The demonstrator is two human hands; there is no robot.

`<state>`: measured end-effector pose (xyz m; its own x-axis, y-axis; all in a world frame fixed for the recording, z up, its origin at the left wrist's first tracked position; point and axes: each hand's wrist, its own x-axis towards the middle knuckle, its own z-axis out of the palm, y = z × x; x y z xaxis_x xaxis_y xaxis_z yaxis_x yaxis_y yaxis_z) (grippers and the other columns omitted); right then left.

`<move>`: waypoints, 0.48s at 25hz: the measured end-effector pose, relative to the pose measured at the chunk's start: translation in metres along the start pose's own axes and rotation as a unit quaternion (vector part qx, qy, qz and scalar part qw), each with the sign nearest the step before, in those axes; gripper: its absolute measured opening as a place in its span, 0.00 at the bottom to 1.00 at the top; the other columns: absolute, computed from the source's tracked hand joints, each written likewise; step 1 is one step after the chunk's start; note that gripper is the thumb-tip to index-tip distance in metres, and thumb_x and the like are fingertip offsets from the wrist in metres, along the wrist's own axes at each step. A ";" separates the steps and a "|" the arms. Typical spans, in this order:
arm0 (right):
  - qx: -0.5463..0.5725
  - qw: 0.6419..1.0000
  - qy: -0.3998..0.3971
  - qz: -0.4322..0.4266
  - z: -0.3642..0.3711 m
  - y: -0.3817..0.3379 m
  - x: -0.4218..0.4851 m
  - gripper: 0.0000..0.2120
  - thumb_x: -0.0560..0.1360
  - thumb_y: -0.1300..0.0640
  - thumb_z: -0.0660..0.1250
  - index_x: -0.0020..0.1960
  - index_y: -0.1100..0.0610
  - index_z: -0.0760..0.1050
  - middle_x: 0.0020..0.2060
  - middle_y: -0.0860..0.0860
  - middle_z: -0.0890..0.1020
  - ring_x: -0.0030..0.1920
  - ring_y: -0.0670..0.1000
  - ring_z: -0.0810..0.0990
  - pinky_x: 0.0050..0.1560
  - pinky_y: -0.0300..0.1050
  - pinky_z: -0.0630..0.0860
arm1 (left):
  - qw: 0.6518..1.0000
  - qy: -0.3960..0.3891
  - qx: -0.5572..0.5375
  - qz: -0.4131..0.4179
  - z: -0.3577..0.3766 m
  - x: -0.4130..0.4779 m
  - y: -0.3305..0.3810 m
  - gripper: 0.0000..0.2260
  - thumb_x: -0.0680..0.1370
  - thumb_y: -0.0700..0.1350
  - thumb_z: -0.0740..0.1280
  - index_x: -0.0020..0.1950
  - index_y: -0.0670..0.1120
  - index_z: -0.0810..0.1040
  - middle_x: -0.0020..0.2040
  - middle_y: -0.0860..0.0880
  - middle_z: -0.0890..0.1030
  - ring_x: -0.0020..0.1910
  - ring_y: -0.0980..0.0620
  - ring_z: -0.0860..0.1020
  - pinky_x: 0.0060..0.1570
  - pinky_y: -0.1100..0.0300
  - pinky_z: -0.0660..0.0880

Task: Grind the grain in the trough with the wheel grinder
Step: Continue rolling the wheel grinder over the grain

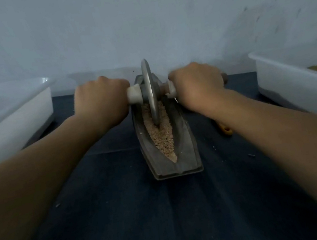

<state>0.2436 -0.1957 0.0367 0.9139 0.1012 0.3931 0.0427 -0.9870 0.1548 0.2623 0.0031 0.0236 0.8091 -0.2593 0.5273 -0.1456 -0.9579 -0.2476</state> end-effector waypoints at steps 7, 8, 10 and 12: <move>-0.020 0.997 0.018 -0.077 -0.011 0.017 -0.037 0.08 0.74 0.59 0.67 0.48 0.46 0.73 0.39 0.50 0.77 0.35 0.54 0.75 0.31 0.43 0.64 | 0.995 0.070 -0.011 0.073 -0.023 -0.044 -0.011 0.05 0.71 0.47 0.68 0.41 0.55 0.73 0.30 0.53 0.62 0.27 0.47 0.64 0.27 0.61 0.58; -0.007 0.995 0.044 -0.087 -0.017 0.025 -0.054 0.09 0.71 0.57 0.69 0.45 0.46 0.71 0.32 0.47 0.72 0.28 0.50 0.68 0.27 0.39 0.59 | 0.989 0.107 -0.005 0.098 -0.033 -0.055 -0.016 0.09 0.67 0.47 0.70 0.38 0.56 0.70 0.29 0.54 0.58 0.25 0.49 0.59 0.27 0.65 0.53; -0.018 0.988 0.107 -0.106 -0.021 0.033 -0.068 0.14 0.61 0.57 0.71 0.38 0.46 0.66 0.26 0.43 0.59 0.24 0.43 0.54 0.28 0.32 0.50 | 0.985 0.133 0.005 0.112 -0.044 -0.059 -0.021 0.13 0.63 0.47 0.72 0.36 0.57 0.68 0.28 0.54 0.56 0.23 0.51 0.55 0.30 0.68 0.49; -0.058 0.989 0.109 -0.080 -0.012 0.027 -0.057 0.16 0.62 0.57 0.73 0.37 0.47 0.66 0.25 0.44 0.60 0.23 0.46 0.57 0.28 0.32 0.50 | 0.992 0.088 0.022 0.087 -0.031 -0.052 -0.011 0.11 0.66 0.47 0.72 0.38 0.57 0.70 0.28 0.54 0.58 0.23 0.53 0.53 0.28 0.67 0.50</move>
<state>0.1877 -0.2269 0.0298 0.7899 0.2916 0.5394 0.1214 -0.9367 0.3285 0.2043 0.0235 0.0237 0.6611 -0.4423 0.6061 -0.2472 -0.8911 -0.3806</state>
